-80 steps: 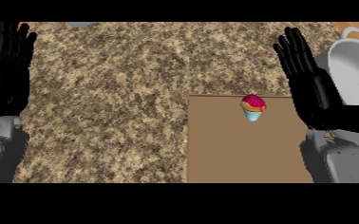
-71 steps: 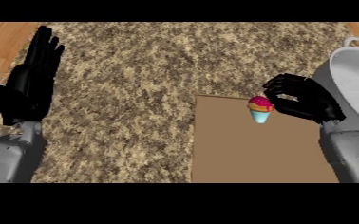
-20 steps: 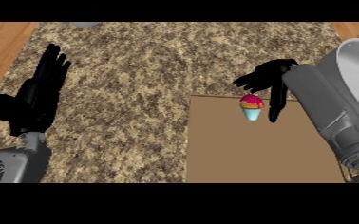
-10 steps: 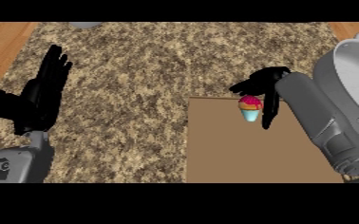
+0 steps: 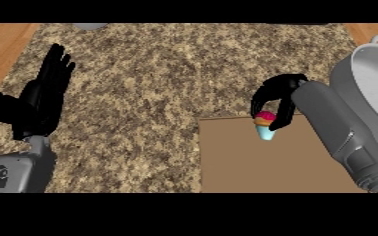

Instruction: Pick the cupcake from the tray and place it in the pot

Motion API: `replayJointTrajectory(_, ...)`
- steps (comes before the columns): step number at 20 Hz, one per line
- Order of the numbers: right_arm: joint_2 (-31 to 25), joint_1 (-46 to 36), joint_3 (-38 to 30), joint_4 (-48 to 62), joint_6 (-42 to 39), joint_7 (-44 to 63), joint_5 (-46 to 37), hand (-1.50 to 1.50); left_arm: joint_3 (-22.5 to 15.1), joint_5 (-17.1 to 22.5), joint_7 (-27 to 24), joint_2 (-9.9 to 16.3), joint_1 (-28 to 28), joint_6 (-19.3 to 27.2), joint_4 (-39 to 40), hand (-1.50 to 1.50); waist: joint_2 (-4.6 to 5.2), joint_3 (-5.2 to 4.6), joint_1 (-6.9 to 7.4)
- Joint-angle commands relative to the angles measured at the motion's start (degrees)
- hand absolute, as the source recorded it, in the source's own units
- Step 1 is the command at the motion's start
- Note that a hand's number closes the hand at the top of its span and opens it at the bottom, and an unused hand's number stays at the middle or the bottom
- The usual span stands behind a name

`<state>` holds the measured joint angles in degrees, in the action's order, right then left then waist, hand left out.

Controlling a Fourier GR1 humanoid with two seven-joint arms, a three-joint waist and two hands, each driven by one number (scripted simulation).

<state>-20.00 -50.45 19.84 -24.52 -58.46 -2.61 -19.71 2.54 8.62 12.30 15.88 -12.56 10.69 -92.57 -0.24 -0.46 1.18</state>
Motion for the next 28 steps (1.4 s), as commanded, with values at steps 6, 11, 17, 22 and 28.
replayJointTrajectory(6, 1.8, 3.9, 1.5, -1.1, -1.1, -7.1, -2.4, 1.5, 0.7, -0.3, 1.5, 0.2, -0.5, -0.6, -0.9, 0.0, 0.52, 0.53, -0.26)
replayJointTrajectory(11, 1.9, 4.4, -1.8, -5.2, 7.2, -1.6, -2.0, 1.5, 3.0, 0.3, -2.4, -0.2, 1.9, -1.5, 1.1, 0.0, 0.17, 0.44, -1.16)
replayJointTrajectory(17, 3.3, -2.6, -8.8, -13.3, 37.8, 12.6, -3.0, 1.5, 2.5, -1.5, 0.1, 0.1, 3.5, 0.9, 0.2, 0.0, -2.59, 0.15, -4.9)
replayJointTrajectory(22, 5.9, -1.4, -11.2, -24.0, 50.9, 21.5, -4.2, 1.5, 3.7, -0.8, 1.4, 1.1, 4.1, 0.8, -1.0, 0.0, -2.74, 0.3, -6.04)
replayJointTrajectory(28, 2.1, -1.9, -16.8, -37.1, 65.9, 31.8, -7.3, 1.5, 3.9, -0.5, 0.7, 0.5, 6.9, 0.6, -1.6, 0.0, -2.88, 0.33, -7.21)
